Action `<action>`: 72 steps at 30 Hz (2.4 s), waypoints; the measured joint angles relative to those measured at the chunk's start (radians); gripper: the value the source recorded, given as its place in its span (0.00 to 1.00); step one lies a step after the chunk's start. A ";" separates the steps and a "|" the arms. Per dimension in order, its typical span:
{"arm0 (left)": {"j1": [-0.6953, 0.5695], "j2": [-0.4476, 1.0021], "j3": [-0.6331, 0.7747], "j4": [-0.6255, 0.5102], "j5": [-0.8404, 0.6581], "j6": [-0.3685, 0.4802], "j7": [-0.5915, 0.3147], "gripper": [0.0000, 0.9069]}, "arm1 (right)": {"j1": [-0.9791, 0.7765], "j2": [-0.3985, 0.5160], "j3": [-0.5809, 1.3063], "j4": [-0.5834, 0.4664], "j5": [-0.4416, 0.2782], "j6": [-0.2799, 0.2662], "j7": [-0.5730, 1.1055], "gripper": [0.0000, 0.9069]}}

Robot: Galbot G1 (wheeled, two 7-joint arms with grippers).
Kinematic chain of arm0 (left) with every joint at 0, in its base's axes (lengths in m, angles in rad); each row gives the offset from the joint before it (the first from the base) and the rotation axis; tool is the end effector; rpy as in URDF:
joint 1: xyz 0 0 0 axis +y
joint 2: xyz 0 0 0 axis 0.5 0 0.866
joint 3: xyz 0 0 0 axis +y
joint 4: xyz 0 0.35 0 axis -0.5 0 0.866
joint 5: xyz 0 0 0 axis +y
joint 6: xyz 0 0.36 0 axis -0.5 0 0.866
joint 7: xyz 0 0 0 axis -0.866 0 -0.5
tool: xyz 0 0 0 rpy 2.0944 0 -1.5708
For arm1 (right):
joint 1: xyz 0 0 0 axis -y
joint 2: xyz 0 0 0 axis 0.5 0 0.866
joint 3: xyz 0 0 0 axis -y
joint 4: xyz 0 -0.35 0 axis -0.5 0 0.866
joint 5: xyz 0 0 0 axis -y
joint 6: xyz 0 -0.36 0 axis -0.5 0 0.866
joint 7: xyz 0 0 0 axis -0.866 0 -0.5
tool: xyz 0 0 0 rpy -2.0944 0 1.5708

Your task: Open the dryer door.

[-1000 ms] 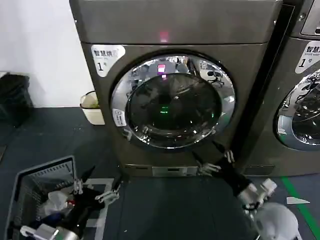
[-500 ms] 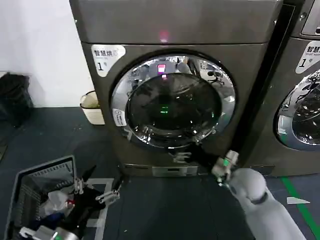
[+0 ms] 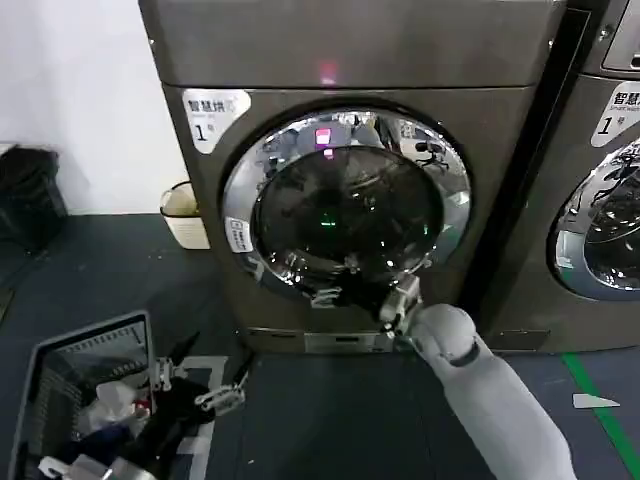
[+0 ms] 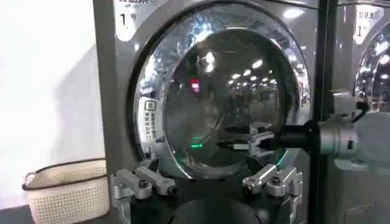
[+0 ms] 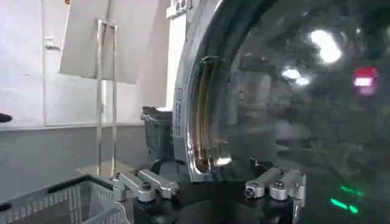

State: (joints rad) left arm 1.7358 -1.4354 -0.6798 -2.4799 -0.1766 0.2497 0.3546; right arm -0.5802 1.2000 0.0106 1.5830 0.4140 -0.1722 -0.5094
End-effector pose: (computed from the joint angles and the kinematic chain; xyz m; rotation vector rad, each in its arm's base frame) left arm 0.1301 0.0430 -0.1857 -0.5565 -3.0664 -0.0428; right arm 0.4539 0.0394 -0.2036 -1.4391 2.7032 -0.1975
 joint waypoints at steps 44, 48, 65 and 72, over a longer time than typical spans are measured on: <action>0.015 -0.005 -0.005 0.034 0.069 -0.034 0.042 1.00 | 0.193 0.176 -0.169 -0.222 0.002 -0.012 -0.015 1.00; 0.007 0.003 -0.011 0.042 0.095 -0.001 0.021 1.00 | 0.178 0.154 -0.184 -0.190 0.040 -0.012 -0.066 1.00; -0.097 0.085 -0.100 0.100 -0.100 0.061 0.080 1.00 | 0.096 0.062 -0.153 -0.072 0.153 0.021 -0.301 1.00; -0.143 0.131 -0.201 0.168 -0.182 0.053 0.204 1.00 | 0.054 0.017 -0.138 -0.022 0.159 0.027 -0.371 1.00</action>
State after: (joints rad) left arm 1.5932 -1.3044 -0.8812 -2.3116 -0.3587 0.3026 0.5583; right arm -0.5267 1.2169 -0.1274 1.5615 0.5733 -0.1454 -0.8802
